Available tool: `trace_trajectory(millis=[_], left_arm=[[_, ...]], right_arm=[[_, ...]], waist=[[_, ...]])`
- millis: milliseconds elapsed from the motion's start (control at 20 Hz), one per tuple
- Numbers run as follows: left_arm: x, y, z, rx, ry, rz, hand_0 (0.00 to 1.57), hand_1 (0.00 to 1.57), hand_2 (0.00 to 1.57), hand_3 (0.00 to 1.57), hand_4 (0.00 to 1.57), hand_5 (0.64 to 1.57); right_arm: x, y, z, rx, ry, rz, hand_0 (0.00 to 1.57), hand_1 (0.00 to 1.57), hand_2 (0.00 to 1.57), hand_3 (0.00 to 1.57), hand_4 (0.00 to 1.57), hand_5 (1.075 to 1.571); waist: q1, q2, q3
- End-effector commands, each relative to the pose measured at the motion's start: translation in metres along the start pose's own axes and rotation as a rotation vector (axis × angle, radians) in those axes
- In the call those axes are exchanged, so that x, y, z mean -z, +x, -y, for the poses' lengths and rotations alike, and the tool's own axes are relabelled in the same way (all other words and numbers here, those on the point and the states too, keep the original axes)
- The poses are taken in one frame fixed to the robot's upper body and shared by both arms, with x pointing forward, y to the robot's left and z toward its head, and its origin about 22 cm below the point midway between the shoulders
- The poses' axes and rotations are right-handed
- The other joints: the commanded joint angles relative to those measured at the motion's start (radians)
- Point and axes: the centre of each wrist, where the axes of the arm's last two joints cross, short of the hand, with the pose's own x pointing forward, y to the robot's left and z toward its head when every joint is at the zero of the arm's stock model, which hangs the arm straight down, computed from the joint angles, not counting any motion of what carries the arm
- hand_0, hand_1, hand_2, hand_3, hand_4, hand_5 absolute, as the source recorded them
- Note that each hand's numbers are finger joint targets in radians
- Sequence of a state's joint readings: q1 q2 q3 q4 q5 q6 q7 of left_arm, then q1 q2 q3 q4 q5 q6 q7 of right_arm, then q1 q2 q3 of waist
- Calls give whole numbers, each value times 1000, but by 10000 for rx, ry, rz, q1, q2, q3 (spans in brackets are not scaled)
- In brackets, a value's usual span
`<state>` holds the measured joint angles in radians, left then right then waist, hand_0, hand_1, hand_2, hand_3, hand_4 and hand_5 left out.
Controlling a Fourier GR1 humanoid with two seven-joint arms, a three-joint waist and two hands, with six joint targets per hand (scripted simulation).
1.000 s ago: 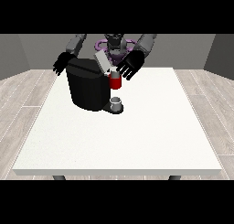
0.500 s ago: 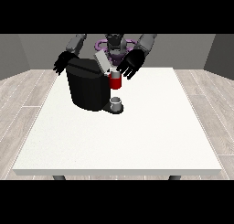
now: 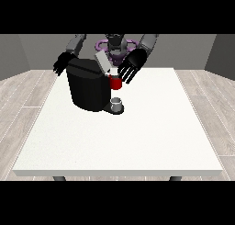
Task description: Insert the coffee pod into the coffee machine and close the lid
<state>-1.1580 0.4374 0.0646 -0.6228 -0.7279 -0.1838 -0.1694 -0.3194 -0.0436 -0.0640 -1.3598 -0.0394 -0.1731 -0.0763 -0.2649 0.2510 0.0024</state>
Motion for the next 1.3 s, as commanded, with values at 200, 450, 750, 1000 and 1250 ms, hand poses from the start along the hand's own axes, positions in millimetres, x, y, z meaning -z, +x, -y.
trace_trajectory(millis=[200, 450, 750, 1000, 1250], left_arm=[[-2, -3, -7, 436, -406, -113, 0, 0, 0, 0, 0, 1571], [1, 5, 3, 400, -331, 40, 0, 0, 0, 0, 0, 1571], [-7, -9, 37, -34, -898, -468, 0, 0, 0, 0, 0, 1571], [-9, -5, 77, -3002, -1055, -352, 0, 0, 0, 0, 0, 1571], [-27, -27, 117, -6901, -211, -322, 0, 0, 0, 0, 261, 1571]], right_arm=[[3, 2, 7, -99, -40, -288, 0, 0, 0, 0, 353, 1571], [-7, -21, 10, -147, -313, -282, 0, 0, 0, 0, 387, 1571], [-20, -34, 22, -81, -701, -1049, 0, 0, 0, 0, 363, 1571], [-32, -50, 47, -48, -1032, -1762, 0, 0, 0, 0, 405, 1571], [-56, -67, 56, -181, -1879, -2175, 0, 0, 0, 0, 424, 1571]], waist=[[16, -189, -22], [413, -313, -19], [617, -1157, -22], [1400, -2266, -21], [1991, -2938, -33]])
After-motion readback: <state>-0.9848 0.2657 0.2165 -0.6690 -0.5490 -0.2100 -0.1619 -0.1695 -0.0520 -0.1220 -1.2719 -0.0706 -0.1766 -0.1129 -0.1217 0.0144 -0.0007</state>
